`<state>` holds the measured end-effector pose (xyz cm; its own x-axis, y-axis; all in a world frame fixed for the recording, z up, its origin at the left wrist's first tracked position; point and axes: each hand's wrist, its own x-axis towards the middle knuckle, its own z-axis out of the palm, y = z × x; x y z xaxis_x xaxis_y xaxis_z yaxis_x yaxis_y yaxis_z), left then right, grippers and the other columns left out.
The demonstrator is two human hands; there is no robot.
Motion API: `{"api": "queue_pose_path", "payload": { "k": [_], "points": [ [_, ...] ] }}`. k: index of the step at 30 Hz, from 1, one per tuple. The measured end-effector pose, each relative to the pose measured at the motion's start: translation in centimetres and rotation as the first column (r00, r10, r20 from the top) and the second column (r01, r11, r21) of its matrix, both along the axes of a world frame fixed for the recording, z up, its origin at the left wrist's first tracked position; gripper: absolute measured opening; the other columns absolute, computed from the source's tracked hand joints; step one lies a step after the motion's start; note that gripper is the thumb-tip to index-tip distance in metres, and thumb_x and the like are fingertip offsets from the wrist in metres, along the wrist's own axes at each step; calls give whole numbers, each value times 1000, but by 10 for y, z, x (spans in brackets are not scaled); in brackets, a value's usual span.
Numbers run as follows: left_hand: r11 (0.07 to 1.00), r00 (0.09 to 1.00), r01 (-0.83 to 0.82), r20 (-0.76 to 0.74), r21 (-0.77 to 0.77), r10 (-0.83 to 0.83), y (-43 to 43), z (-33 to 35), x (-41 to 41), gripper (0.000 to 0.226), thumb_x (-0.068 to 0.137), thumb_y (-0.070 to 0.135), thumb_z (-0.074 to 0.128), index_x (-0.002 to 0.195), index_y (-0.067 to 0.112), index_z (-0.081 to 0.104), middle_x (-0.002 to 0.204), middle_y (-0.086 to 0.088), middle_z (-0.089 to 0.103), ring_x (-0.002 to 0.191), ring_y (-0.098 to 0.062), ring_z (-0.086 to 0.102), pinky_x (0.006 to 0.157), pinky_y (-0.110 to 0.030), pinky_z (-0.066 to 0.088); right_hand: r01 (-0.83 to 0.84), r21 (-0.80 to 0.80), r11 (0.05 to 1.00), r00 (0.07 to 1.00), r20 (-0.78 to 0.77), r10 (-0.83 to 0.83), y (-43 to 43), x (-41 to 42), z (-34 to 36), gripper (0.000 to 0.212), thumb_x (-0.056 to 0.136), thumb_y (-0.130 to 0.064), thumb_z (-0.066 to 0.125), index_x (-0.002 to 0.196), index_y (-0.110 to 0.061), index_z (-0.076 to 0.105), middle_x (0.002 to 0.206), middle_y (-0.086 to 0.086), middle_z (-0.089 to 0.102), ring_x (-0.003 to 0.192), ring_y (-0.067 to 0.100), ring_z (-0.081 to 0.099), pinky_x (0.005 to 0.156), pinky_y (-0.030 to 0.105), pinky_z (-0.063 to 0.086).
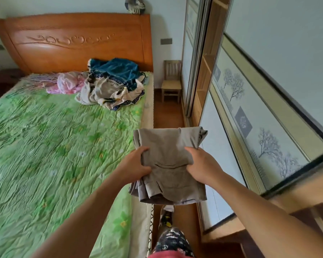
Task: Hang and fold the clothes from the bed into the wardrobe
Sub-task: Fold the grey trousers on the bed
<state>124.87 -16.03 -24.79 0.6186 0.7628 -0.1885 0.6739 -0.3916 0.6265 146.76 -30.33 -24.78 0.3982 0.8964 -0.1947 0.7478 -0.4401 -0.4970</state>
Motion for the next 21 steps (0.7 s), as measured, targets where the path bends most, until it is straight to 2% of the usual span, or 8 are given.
{"api": "queue_pose_path", "payload": {
  "k": [7,10,14,17,21],
  "points": [
    [1000,1000,11,-2,-18,-11,134,-15,75,80,74,23,76,147,28,42,134,-6,52,103,-19,53,82,-30,43,56,3,998,997,-49,-56,132,69,-12,69,92,-26,59,155,-31,33,155,3,42,138,29,46,109,39,41],
    [999,999,35,-28,-23,-36,202,-13,105,81,76,23,76,148,27,41,136,-7,51,107,-22,54,88,-33,46,67,-8,998,995,-71,-68,195,101,-9,67,93,-25,60,155,-32,34,156,2,42,139,28,45,109,40,41],
    [996,994,86,-75,2,-86,278,2,144,82,75,26,76,149,26,40,136,-8,53,110,-23,56,90,-33,47,84,-13,996,992,-93,-85,259,134,5,67,94,-24,61,154,-31,34,154,1,45,135,27,48,104,36,44],
    [993,989,119,-88,11,-118,316,11,174,82,75,26,76,148,27,40,134,-8,54,111,-25,58,94,-37,49,100,-2,995,990,-98,-99,291,159,15,67,93,-24,62,154,-29,35,151,0,47,133,25,51,103,34,44],
    [991,987,137,-82,10,-135,348,17,203,81,75,28,74,148,30,39,133,-6,55,110,-23,57,91,-35,49,110,14,994,990,-90,-108,323,189,21,67,91,-26,60,153,-29,37,150,0,47,132,25,50,103,33,43]
  ]
}}
